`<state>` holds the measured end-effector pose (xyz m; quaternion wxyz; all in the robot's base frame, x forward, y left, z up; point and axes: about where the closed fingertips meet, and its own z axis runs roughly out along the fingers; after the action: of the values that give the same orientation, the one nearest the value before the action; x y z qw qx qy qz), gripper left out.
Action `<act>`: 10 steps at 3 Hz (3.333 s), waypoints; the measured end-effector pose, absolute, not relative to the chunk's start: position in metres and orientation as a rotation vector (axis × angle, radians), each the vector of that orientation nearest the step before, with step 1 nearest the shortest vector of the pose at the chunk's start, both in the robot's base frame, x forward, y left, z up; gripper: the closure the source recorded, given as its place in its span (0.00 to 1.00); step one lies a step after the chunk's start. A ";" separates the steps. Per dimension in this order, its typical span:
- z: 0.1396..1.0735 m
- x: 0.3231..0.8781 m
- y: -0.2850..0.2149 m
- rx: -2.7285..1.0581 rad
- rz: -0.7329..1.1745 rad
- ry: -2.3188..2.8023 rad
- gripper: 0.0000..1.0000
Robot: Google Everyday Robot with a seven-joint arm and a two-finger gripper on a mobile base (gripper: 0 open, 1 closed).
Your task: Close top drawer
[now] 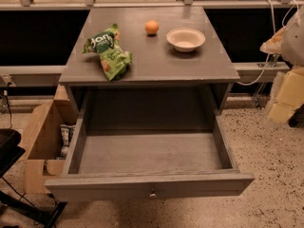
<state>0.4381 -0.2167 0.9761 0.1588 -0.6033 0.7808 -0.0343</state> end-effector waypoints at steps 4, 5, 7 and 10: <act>0.872 0.387 -0.212 -1.645 -0.016 2.243 0.47; 0.811 0.366 -0.209 -1.652 0.048 2.264 0.70; 0.697 0.307 -0.197 -1.582 0.258 2.280 1.00; 0.618 0.349 -0.147 -1.486 0.434 2.093 1.00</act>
Offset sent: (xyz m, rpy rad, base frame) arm -0.0121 -0.0052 -0.0332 0.0526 0.0108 -0.0526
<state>0.3495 -0.1466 0.6180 0.2659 -0.5503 0.7750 0.1606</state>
